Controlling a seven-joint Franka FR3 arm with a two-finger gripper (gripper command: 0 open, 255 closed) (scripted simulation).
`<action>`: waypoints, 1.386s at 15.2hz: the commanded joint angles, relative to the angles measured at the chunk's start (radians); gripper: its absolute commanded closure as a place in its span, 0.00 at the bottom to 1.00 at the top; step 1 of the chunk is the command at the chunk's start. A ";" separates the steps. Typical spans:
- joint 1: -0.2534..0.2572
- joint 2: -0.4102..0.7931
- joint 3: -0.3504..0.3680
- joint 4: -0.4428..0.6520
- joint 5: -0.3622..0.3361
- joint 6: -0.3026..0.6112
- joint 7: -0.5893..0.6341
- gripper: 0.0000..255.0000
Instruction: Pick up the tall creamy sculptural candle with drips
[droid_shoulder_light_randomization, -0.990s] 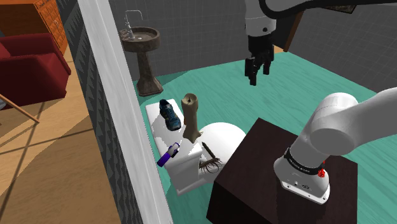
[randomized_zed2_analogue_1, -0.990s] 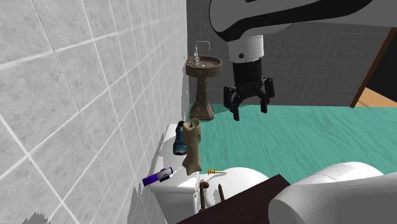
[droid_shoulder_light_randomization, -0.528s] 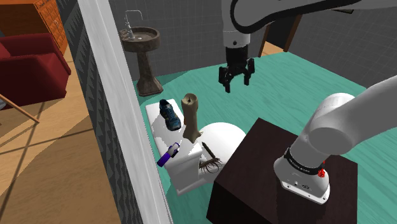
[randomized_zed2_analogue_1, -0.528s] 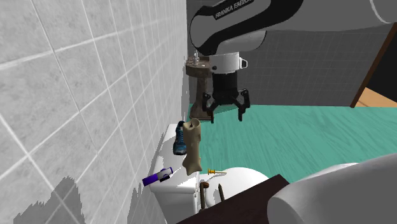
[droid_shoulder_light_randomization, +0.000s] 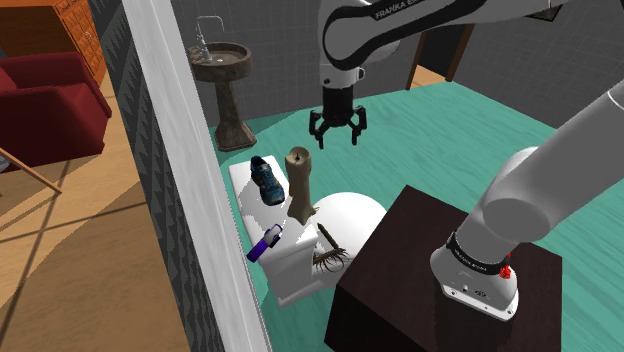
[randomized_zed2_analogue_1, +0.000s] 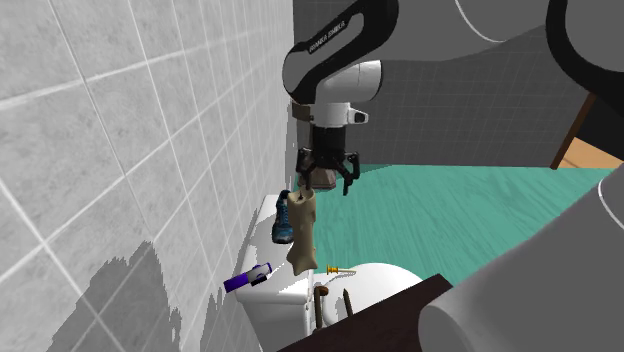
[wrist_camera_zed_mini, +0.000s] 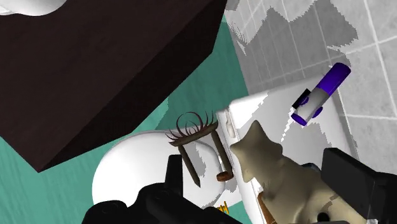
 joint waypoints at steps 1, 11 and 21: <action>-0.008 0.074 0.008 0.036 0.017 0.056 0.077 0.00; -0.038 0.404 -0.015 0.251 0.063 0.264 0.389 0.00; -0.036 0.475 -0.017 0.228 0.072 0.361 0.383 0.00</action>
